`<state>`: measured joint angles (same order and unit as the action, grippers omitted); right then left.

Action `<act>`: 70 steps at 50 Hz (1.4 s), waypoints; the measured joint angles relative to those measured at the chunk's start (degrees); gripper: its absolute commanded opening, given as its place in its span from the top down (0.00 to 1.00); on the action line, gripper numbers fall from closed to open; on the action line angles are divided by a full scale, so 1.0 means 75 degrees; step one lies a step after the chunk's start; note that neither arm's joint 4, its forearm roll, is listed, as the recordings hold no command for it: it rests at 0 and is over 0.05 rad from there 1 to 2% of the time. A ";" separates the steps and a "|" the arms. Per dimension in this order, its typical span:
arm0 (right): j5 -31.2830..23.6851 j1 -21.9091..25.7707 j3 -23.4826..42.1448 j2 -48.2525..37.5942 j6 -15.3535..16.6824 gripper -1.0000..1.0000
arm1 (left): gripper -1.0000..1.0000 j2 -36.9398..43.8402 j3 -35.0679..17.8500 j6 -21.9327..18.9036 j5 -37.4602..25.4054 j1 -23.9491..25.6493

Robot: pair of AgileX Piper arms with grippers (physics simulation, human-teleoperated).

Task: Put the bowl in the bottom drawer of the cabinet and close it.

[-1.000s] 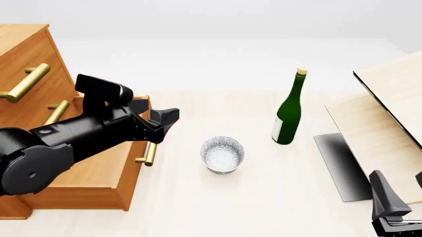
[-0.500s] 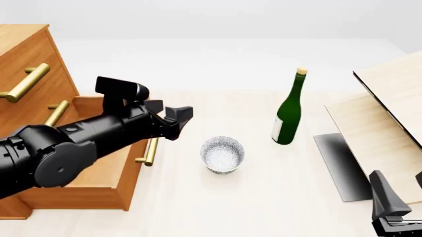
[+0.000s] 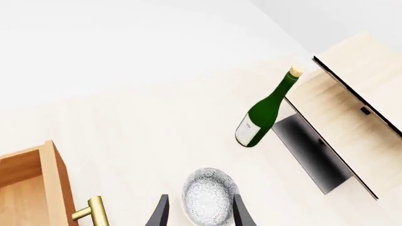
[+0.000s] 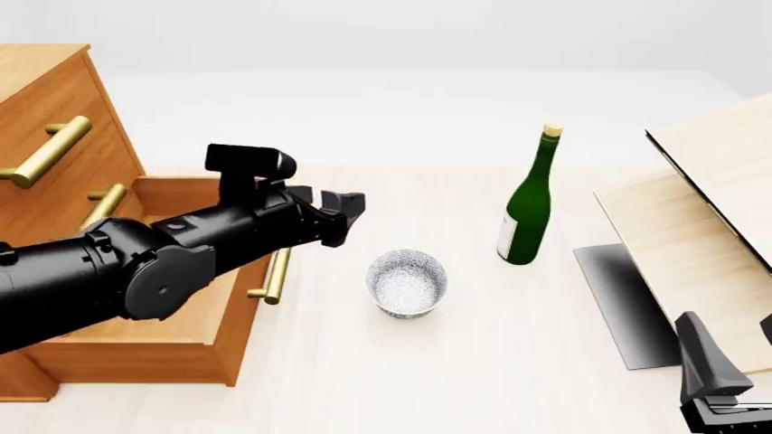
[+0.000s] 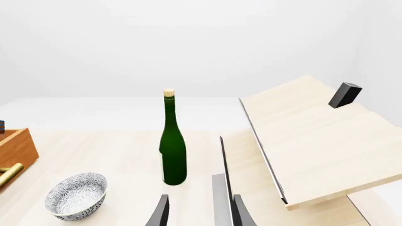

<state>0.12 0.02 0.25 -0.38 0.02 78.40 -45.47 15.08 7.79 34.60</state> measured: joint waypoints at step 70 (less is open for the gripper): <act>0.0000 0.0000 0.0000 0.0000 0.0000 0.00 | 0.00 0.2109 -0.0101 0.1318 0.1405 -0.0135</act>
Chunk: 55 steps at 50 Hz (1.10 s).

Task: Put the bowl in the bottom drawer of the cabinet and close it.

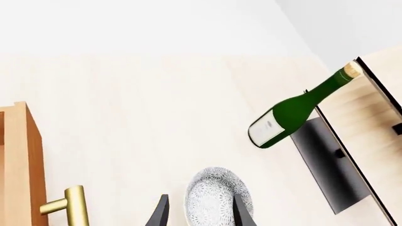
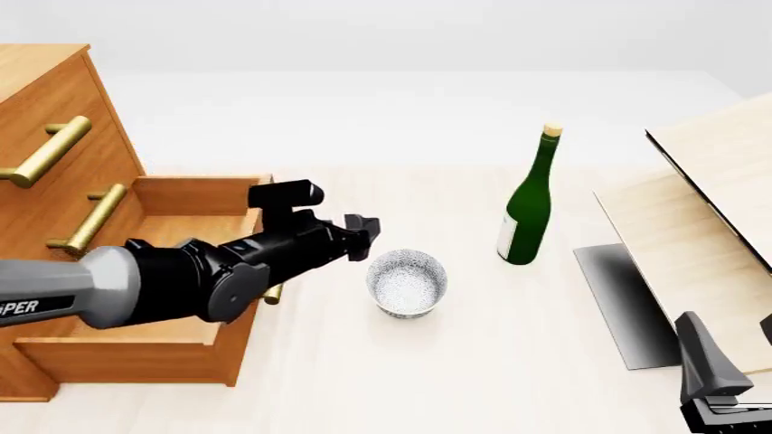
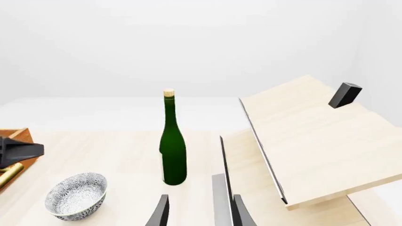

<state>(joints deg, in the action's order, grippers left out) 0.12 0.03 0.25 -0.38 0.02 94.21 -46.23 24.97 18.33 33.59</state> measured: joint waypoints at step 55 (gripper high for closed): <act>0.0000 0.0000 0.0000 0.0000 0.0000 0.00 | 0.00 0.1250 -0.0160 0.0706 0.0707 0.0057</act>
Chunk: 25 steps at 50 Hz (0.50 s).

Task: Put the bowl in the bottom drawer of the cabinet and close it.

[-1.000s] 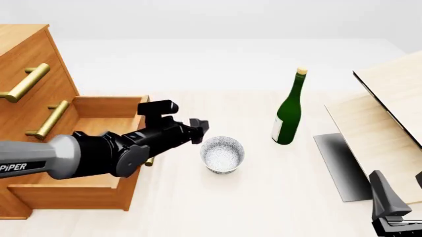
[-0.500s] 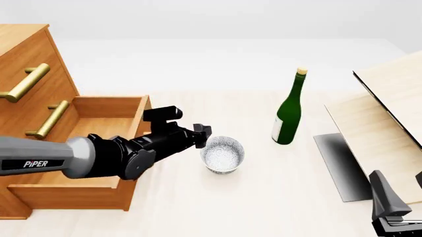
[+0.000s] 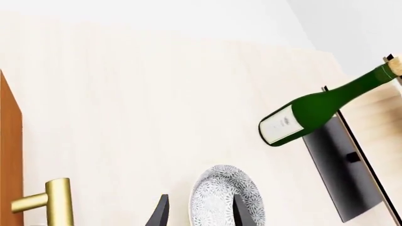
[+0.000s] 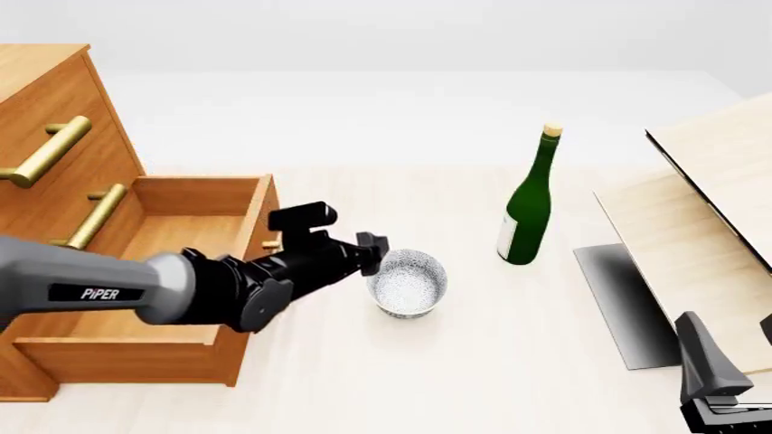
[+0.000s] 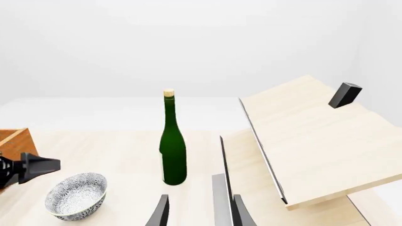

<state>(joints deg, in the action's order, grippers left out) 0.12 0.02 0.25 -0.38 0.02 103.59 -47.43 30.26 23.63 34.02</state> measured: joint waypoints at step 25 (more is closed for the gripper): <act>0.0000 0.0000 0.0000 0.0000 0.0000 0.00 | 0.00 0.0561 0.0058 0.0414 0.0406 0.0098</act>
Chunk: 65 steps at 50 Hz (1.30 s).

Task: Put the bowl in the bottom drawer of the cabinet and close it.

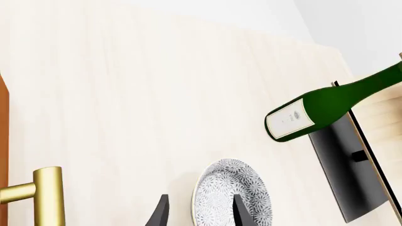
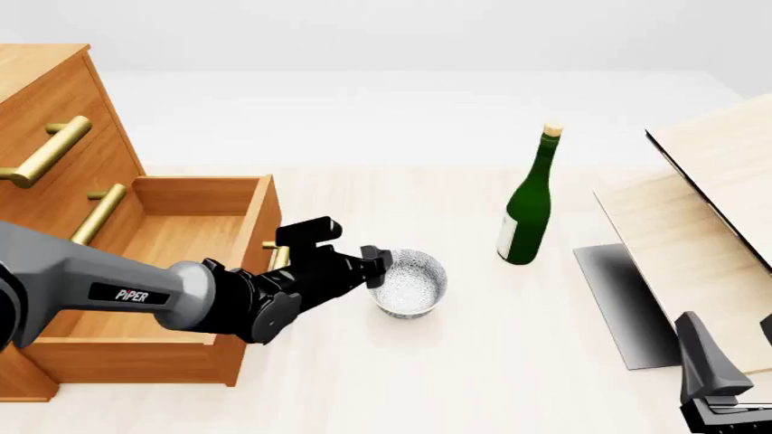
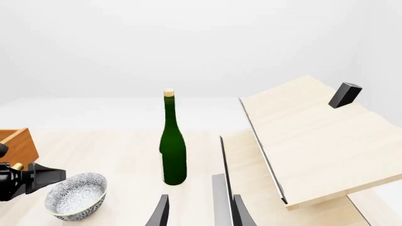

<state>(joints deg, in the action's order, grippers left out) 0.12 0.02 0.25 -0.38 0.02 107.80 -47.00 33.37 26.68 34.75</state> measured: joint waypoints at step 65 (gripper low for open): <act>0.0000 0.0000 0.0000 0.0000 0.0000 0.00 | 1.00 0.0752 0.0203 0.0519 0.0863 0.0195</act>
<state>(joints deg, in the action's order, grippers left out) 0.12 0.02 0.25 -0.38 0.02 113.44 -45.48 37.27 33.15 36.22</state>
